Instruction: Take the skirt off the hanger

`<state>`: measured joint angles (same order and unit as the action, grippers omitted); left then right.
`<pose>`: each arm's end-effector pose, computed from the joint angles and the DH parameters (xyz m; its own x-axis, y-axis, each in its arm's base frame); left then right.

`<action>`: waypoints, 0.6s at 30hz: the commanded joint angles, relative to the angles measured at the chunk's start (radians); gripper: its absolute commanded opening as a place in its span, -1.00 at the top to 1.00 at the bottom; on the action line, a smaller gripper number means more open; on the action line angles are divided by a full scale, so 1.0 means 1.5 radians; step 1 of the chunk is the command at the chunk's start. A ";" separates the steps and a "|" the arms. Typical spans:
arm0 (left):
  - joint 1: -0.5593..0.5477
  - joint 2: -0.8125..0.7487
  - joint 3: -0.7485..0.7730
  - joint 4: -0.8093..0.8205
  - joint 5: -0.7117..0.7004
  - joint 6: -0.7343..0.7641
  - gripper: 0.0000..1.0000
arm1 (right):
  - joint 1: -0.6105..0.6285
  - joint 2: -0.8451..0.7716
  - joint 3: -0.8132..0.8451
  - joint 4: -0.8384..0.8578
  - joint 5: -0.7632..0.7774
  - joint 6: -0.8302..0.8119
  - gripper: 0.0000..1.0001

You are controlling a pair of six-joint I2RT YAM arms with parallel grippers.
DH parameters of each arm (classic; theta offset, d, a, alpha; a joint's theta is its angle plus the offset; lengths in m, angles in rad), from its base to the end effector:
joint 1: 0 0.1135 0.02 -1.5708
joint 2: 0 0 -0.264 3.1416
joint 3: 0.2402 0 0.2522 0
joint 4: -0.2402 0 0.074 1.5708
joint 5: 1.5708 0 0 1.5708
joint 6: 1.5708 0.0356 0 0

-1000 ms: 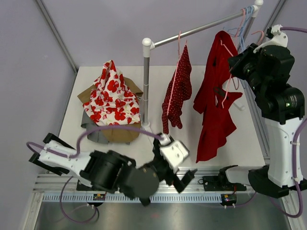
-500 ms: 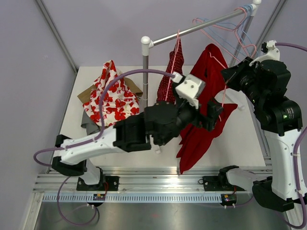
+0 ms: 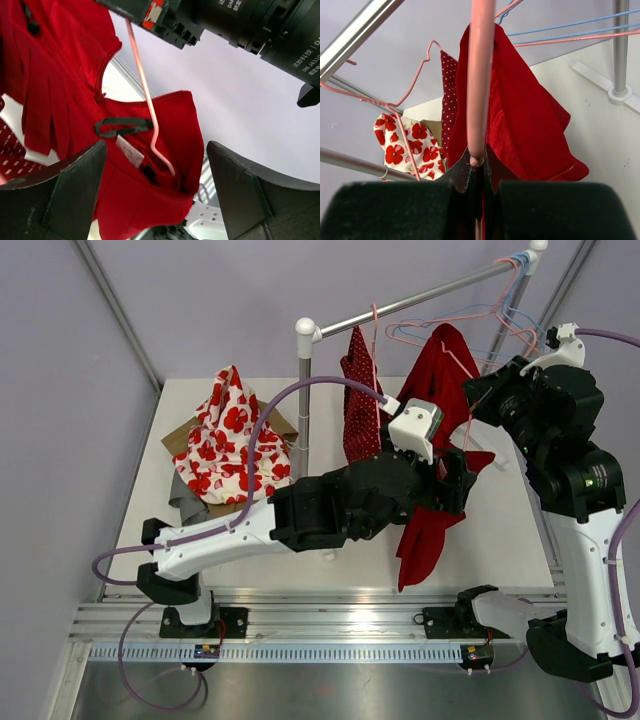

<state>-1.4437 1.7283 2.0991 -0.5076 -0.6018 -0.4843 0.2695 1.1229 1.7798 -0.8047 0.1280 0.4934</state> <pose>0.0669 -0.3648 0.5048 -0.3629 -0.1879 -0.9127 0.6527 0.6478 -0.3929 0.1662 0.0412 0.5325 -0.1924 0.4342 -0.8800 -0.0582 0.8902 0.4519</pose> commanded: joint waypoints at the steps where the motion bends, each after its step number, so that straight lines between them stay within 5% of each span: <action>1: 0.002 -0.031 -0.013 -0.001 0.000 -0.068 -0.64 | 0.002 -0.021 0.007 0.114 0.024 0.010 1.00; 10: 0.002 -0.051 -0.022 -0.040 -0.016 -0.137 -0.37 | 0.002 -0.020 0.011 0.114 0.030 0.003 1.00; 18: 0.001 -0.100 -0.054 -0.046 -0.048 -0.173 -0.47 | 0.002 -0.022 -0.002 0.118 0.032 0.001 1.00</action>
<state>-1.4437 1.6348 2.0254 -0.5980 -0.6262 -0.6956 0.2695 1.1210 1.7695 -0.7792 0.1493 0.4889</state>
